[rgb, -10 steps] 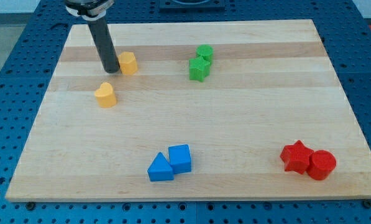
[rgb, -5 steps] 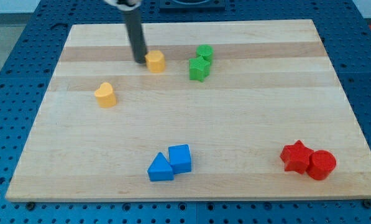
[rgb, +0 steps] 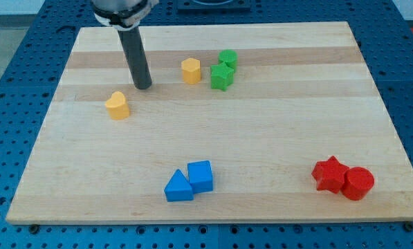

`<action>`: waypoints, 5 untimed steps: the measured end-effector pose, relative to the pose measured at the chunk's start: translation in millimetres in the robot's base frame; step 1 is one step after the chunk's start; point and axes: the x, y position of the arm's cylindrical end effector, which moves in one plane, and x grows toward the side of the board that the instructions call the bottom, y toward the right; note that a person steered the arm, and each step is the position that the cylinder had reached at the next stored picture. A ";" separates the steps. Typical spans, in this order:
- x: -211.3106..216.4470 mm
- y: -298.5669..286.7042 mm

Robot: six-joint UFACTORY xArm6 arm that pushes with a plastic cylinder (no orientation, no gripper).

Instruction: Push yellow hexagon closer to the green star and green circle

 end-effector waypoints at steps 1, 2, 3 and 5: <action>-5.2 28.0; -32.8 55.2; -44.6 74.8; -43.4 -3.1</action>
